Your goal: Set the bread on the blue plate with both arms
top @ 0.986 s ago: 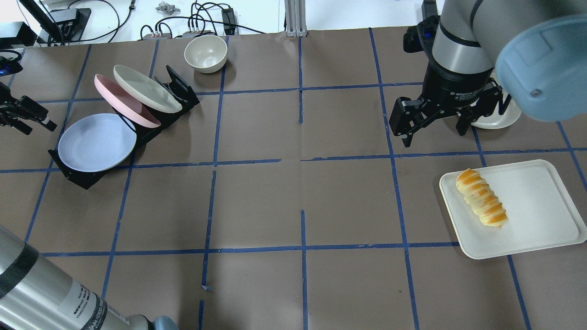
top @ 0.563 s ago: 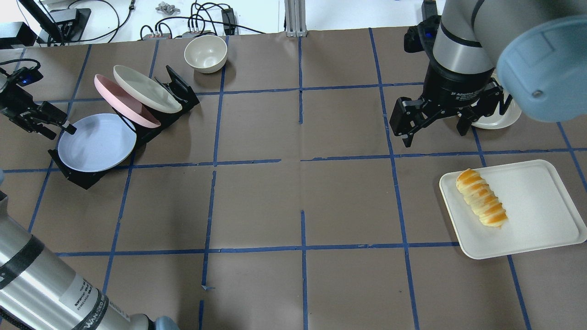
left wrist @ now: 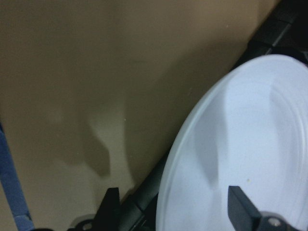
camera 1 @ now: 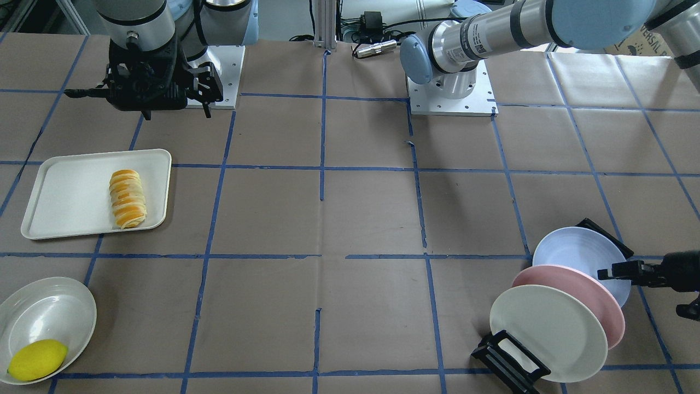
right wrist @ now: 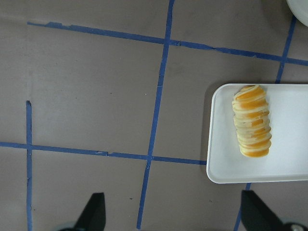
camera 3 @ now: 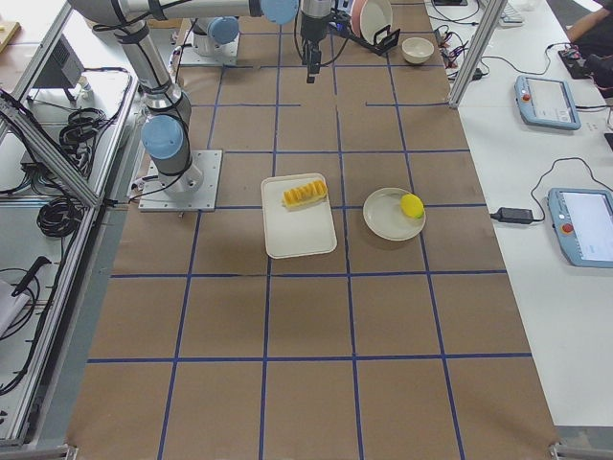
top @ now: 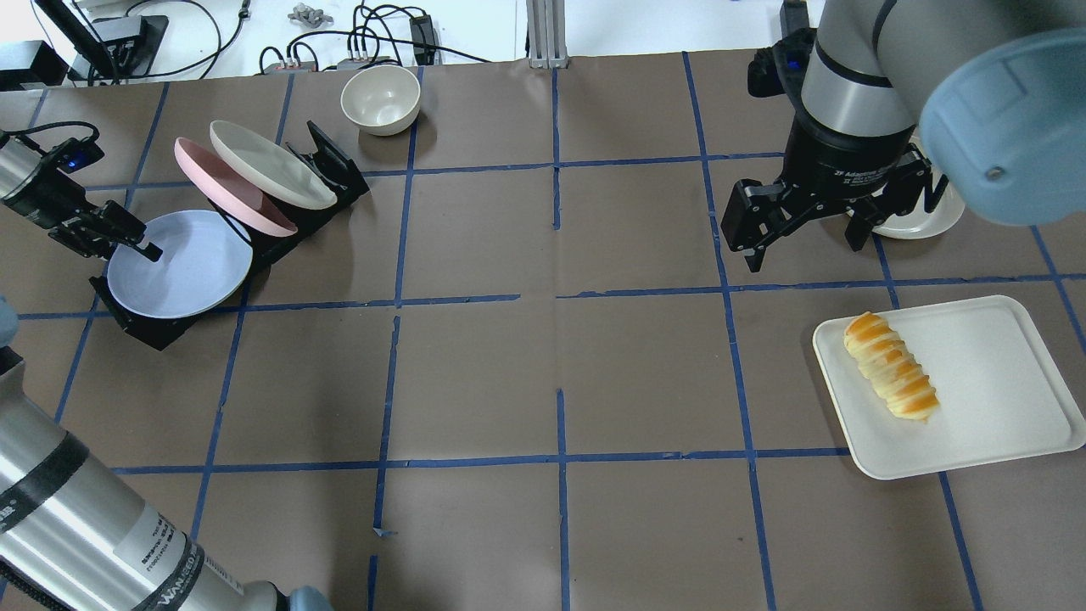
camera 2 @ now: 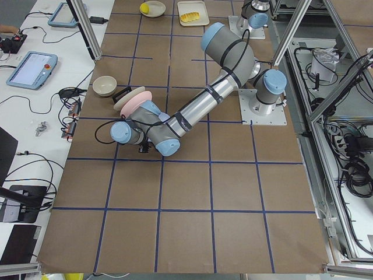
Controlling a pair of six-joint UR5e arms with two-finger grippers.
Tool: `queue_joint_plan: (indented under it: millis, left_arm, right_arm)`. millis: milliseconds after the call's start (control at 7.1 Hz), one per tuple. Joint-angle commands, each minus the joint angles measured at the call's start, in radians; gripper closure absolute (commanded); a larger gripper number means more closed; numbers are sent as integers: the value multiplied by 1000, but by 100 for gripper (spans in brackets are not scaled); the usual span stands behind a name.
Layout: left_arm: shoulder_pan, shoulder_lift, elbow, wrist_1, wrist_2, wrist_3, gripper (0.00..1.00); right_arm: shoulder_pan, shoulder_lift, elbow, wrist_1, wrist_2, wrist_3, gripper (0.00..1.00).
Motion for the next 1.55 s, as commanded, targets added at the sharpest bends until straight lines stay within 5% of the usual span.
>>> queue_joint_plan:
  millis: [0, 141, 986, 1408]
  left_arm:
    - [-2, 11, -3, -2, 0, -3, 70]
    - [-2, 17, 11, -1, 0, -3, 80]
    - [7, 103, 6, -23, 15, 0, 84]
    - [35, 220, -17, -34, 127, 81, 87]
  right_arm:
    - [0, 0, 0, 0, 0, 0, 0]
    - [0, 0, 0, 0, 2, -1, 0]
    - [0, 0, 0, 0, 0, -3, 0]
    - [-2, -38, 0, 4, -17, -118, 0]
